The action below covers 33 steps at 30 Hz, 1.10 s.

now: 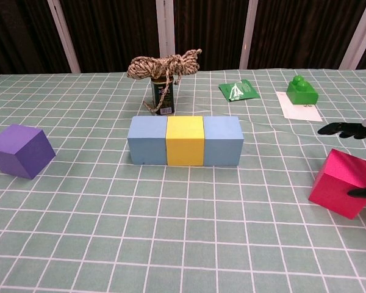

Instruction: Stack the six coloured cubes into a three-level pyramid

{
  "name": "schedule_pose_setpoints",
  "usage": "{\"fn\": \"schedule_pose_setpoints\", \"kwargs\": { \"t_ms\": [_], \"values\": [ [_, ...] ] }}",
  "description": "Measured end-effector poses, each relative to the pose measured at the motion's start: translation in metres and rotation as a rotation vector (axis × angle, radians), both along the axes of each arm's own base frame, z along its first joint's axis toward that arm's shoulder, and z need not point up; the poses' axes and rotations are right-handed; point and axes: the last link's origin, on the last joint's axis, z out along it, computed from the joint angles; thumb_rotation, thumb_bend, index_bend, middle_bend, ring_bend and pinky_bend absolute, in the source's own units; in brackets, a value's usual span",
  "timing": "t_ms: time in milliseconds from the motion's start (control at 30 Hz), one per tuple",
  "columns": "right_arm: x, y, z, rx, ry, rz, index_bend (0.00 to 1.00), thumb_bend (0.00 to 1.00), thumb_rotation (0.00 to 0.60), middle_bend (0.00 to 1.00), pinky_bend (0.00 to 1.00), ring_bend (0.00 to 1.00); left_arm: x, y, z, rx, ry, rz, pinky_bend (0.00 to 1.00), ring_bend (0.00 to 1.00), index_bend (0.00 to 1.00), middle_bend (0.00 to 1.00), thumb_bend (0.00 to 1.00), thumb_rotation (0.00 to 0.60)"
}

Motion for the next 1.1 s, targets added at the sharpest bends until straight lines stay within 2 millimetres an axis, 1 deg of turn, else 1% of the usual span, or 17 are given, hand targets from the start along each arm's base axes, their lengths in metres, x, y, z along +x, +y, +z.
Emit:
{"fn": "schedule_pose_setpoints", "kwargs": {
  "t_ms": [300,633,700,733,833,1000,1100],
  "values": [
    [-0.011,-0.004,0.008,-0.035,0.053,-0.053,0.0,0.23,0.6,0.0,0.0,0.0,0.001,-0.001,0.0,-0.004,-0.005,-0.004,0.0,0.0,0.0,0.01,0.16,0.6],
    [-0.019,-0.018,0.015,-0.064,0.08,-0.073,0.0,0.23,0.6,0.01,0.0,0.01,0.002,-0.001,-0.002,-0.01,-0.006,-0.005,0.0,0.0,0.0,0.01,0.16,0.6],
    [-0.019,-0.019,0.015,-0.065,0.079,-0.071,0.0,0.23,0.6,0.05,0.0,0.02,0.002,0.0,-0.002,-0.009,-0.007,-0.004,0.0,0.0,0.0,0.01,0.16,0.6],
    [-0.019,-0.019,0.015,-0.065,0.077,-0.068,0.0,0.23,0.6,0.1,0.0,0.04,0.002,0.0,-0.002,-0.009,-0.007,-0.003,0.0,0.0,0.0,0.01,0.16,0.6],
    [-0.017,-0.019,0.015,-0.066,0.066,-0.055,0.0,0.23,0.6,0.2,0.0,0.08,0.001,0.0,-0.002,-0.012,-0.009,-0.002,0.0,0.0,0.0,0.01,0.16,0.6],
    [-0.012,-0.021,0.013,-0.071,0.029,-0.008,0.0,0.23,0.6,0.26,0.0,0.12,0.002,0.0,-0.003,-0.014,-0.012,-0.002,0.0,0.0,0.0,0.01,0.16,0.6],
    [-0.011,-0.022,0.01,-0.068,0.008,0.019,0.0,0.23,0.6,0.27,0.0,0.12,0.002,0.0,-0.003,-0.014,-0.014,-0.002,0.0,0.0,0.0,0.01,0.16,0.6]
  ]
}}
